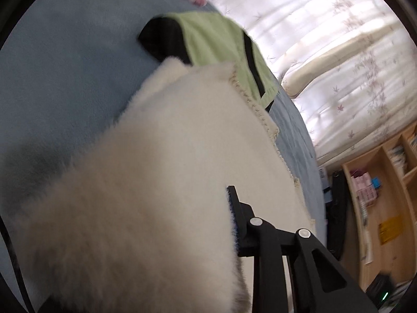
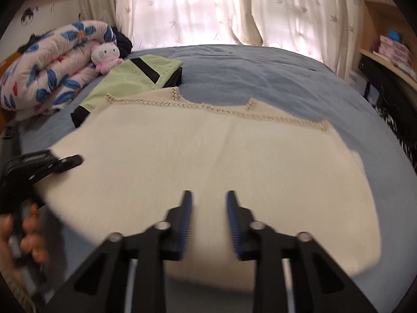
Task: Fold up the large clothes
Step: 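Grasp the folded edge with the left gripper and lift it toward the right gripper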
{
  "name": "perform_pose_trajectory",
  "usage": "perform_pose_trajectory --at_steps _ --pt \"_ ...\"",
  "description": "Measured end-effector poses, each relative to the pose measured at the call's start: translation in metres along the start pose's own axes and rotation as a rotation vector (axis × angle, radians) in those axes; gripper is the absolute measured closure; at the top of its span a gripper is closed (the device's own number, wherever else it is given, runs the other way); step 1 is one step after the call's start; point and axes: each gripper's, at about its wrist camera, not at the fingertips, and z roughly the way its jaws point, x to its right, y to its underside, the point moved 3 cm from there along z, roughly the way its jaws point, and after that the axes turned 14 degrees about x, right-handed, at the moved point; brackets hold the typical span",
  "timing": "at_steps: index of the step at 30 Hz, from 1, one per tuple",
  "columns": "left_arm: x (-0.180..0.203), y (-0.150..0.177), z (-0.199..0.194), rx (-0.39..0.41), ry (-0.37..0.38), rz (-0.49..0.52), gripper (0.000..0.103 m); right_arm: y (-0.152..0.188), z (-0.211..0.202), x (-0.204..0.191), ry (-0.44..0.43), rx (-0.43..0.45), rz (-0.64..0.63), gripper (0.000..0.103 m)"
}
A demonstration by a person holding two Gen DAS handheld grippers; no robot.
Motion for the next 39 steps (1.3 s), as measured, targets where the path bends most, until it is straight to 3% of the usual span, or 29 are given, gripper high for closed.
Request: perform_pose_trajectory --at_steps 2,5,7,14,17,20,22,26,31,33,35,37,39 --pt "0.013 -0.003 -0.01 0.037 -0.007 0.053 0.082 -0.003 0.016 -0.007 -0.008 -0.015 -0.024 0.085" --pt "0.04 -0.006 -0.022 0.085 -0.005 0.153 0.083 0.013 0.049 -0.018 -0.043 -0.142 -0.06 0.085" --pt "0.064 -0.005 -0.028 0.115 -0.017 0.245 0.083 0.017 0.052 -0.018 -0.05 -0.136 -0.063 0.084" --pt "0.142 -0.003 -0.036 0.162 0.009 0.408 0.083 0.016 0.052 0.007 -0.16 -0.164 0.11 0.084" --pt "0.18 0.006 -0.038 0.172 0.013 0.493 0.083 0.016 0.046 0.014 -0.211 -0.173 0.158 0.084" --pt "0.221 0.022 -0.039 0.183 0.031 0.582 0.083 0.013 0.031 0.041 -0.292 -0.193 0.283 0.087" --pt "0.244 0.036 -0.039 0.184 0.049 0.624 0.083 0.013 0.012 0.075 -0.244 -0.158 0.336 0.087" --pt "0.294 0.09 -0.028 0.134 0.12 0.711 0.083 0.021 -0.034 0.152 -0.027 -0.076 0.378 0.087" --pt "0.322 0.185 0.016 -0.043 0.145 0.839 0.083 0.049 -0.075 0.238 0.2 0.003 0.52 0.087" --pt "0.319 0.231 0.042 -0.145 0.107 0.913 0.083 0.056 -0.074 0.252 0.236 -0.012 0.527 0.087" --pt "0.319 0.255 0.044 -0.111 0.085 0.999 0.083 0.061 -0.071 0.26 0.268 -0.037 0.517 0.087" --pt "0.32 0.263 0.04 -0.081 0.074 1.039 0.083 0.062 -0.068 0.259 0.266 -0.053 0.503 0.087" --pt "0.325 0.253 0.036 -0.099 0.087 0.982 0.083 0.062 -0.068 0.257 0.248 -0.049 0.498 0.087"
